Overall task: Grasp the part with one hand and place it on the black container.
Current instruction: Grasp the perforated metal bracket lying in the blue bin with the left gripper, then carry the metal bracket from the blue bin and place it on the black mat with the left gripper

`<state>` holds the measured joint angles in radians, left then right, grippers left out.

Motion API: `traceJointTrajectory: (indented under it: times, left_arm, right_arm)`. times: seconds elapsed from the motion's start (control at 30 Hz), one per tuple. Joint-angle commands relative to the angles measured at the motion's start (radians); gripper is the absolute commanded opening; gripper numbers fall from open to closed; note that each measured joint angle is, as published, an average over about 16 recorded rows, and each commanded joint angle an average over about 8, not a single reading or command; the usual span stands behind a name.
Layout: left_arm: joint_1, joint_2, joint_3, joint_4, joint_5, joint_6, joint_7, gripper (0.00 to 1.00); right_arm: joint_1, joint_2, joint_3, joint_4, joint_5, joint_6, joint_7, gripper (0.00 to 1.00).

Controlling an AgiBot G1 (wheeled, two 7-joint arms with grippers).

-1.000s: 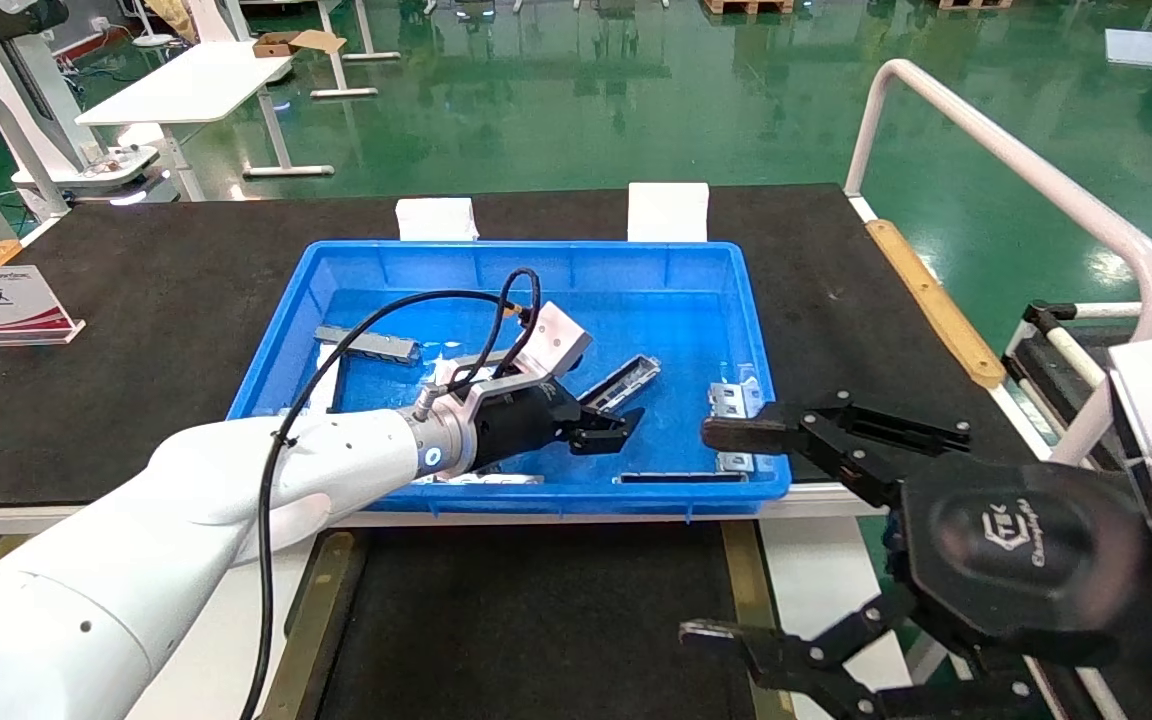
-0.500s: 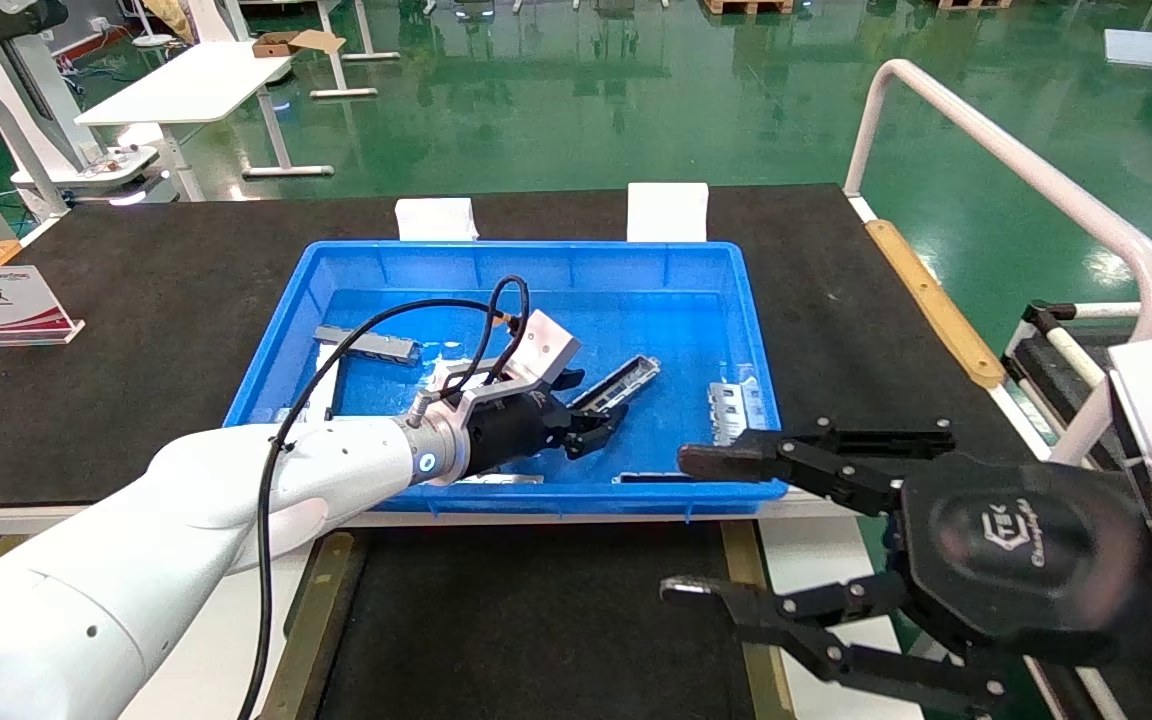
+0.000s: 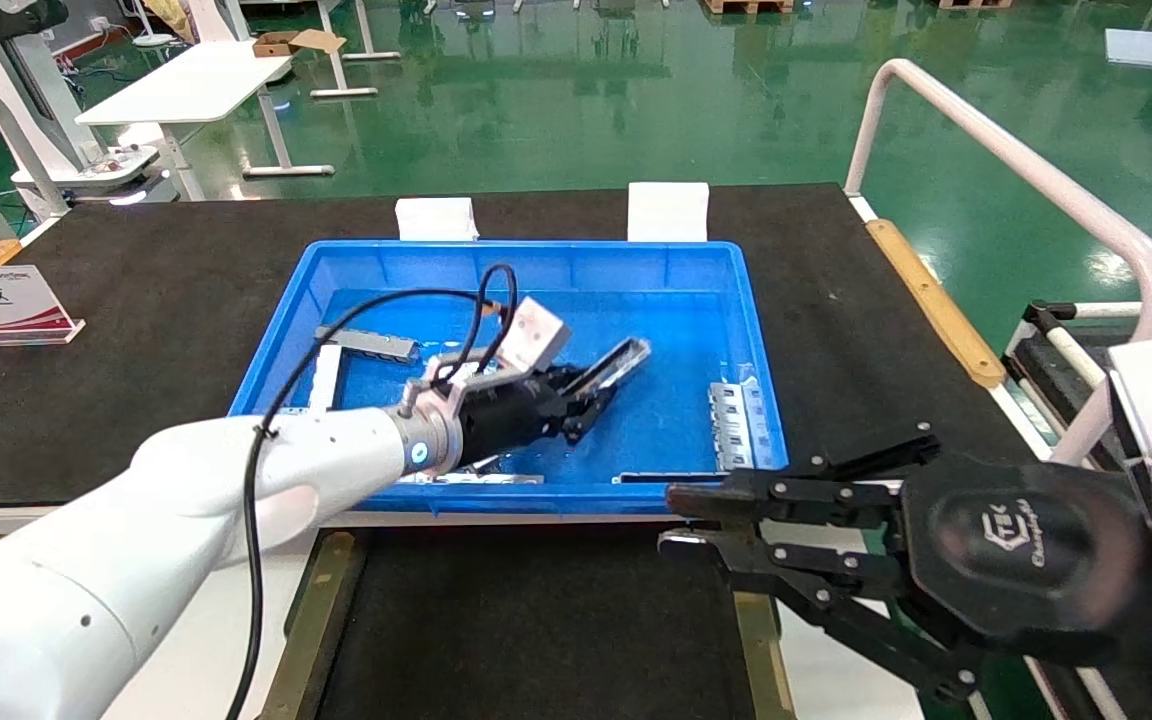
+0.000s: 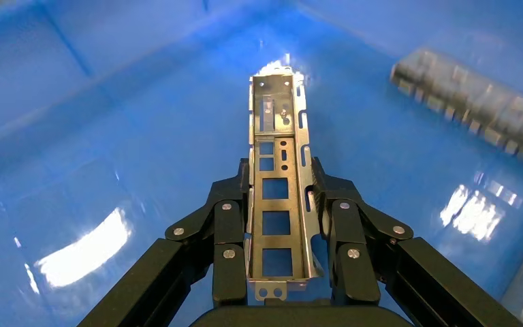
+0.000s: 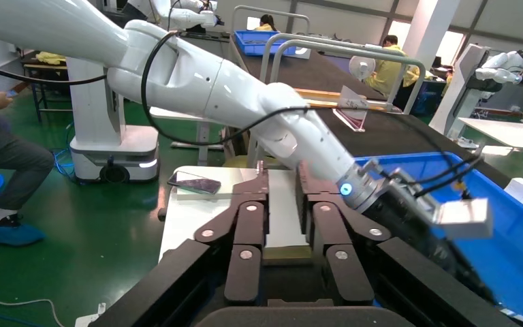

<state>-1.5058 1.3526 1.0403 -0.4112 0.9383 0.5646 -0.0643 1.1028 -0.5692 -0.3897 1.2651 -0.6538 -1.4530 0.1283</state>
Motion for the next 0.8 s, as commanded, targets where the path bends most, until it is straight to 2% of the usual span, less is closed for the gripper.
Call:
traceJointTrajectory:
  times: [0.03, 0.23, 0.47, 0.63, 0.8]
  left_arm:
    - [-0.009, -0.001, -0.004, 0.001, -0.022, 0.006, 0.008, 0.00]
    - [-0.040, -0.049, -0.063, -0.013, -0.104, 0.160, 0.110, 0.00]
    - [-0.030, -0.174, -0.120, -0.117, -0.191, 0.422, 0.194, 0.00]
    - [0.030, -0.286, -0.136, -0.286, -0.227, 0.534, 0.220, 0.00]
    - [0.156, -0.414, -0.149, -0.533, -0.263, 0.541, 0.229, 0.00]
  right_arm:
    - [0.000, 0.000, 0.000, 0.000, 0.000, 0.000, 0.000, 0.00]
    - [0.000, 0.000, 0.000, 0.000, 0.000, 0.000, 0.000, 0.00]
    - [0.000, 0.000, 0.000, 0.000, 0.000, 0.000, 0.000, 0.00]
    - [0.000, 0.000, 0.000, 0.000, 0.000, 0.000, 0.000, 0.00]
    - [0.000, 0.000, 0.000, 0.000, 0.000, 0.000, 0.000, 0.00]
